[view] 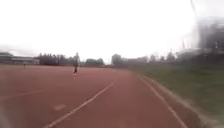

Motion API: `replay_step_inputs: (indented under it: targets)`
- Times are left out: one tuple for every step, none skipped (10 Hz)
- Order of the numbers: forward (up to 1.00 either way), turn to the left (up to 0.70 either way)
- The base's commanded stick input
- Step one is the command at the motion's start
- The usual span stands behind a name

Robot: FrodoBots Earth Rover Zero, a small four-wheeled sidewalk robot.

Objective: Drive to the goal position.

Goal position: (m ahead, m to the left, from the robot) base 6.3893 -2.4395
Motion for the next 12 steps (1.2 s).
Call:
replay_step_inputs:
  targets:
    - [0.70,0.13]
    - [0.70,0.12]
    - [0.70,0.13]
    - [0.70,-0.25]
    - [0.70,-0.13]
    - [0.70,-0.33]
    - [0.70,0.10]
    - [0.70,0.06]
    - [0.70,0.03]
    - [0.70,0.08]
    - [0.70,-0.17]
    - [0.70,-0.25]
